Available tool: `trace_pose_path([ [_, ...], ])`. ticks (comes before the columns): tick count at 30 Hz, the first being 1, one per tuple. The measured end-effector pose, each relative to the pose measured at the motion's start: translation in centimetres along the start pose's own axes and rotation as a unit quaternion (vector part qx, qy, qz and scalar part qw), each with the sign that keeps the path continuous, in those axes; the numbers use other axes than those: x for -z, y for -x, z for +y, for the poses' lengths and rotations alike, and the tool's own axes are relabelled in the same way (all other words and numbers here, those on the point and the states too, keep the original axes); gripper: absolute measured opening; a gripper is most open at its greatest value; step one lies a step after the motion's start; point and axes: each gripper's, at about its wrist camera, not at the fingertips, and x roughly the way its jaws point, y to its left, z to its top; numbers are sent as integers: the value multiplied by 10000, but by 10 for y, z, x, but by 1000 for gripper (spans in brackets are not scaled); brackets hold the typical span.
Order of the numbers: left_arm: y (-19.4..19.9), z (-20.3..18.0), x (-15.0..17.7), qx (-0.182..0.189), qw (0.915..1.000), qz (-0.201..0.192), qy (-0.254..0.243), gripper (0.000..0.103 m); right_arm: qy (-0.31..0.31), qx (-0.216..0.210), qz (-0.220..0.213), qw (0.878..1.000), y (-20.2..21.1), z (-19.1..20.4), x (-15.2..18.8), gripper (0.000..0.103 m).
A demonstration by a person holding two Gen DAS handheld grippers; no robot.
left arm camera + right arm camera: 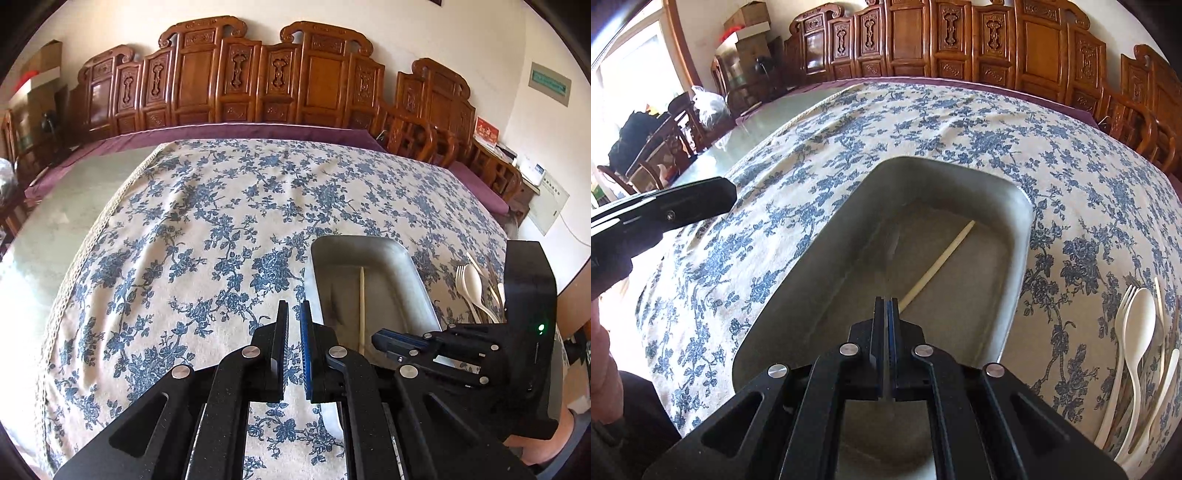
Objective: Organize utensils
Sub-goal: 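Release the chopstick into the grey tray while the right tool drops the metal spoon in, then grasp the white plastic spoon with the right tool from the pile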
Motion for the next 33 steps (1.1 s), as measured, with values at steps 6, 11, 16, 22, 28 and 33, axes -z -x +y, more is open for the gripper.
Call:
trace_pose_path([
  [6, 3, -11, -2, 71, 9999, -71, -45, 5, -35, -78, -243, 9997, 27, -9, 1, 3],
  [11, 4, -33, -1, 262, 9995, -74, -149, 5, -24, 80, -561, 9984, 76, -32, 13, 3],
  [16, 12, -58, 3, 480, 9985, -93, -263, 29, -167, 477, -729, 9961, 120, -72, 36, 3],
  [22, 27, -92, 5, 669, 9967, -239, -384, 46, -439, 1011, -736, 9912, 150, -124, 60, 3],
  [28, 23, -120, 18, 683, 9957, -153, -599, 58, -784, 1294, -620, 9865, 155, -164, 88, 15],
  [33, 18, -133, 25, 816, 9948, -95, -607, 60, -995, 1169, -505, 9869, 141, -179, 105, 29],
])
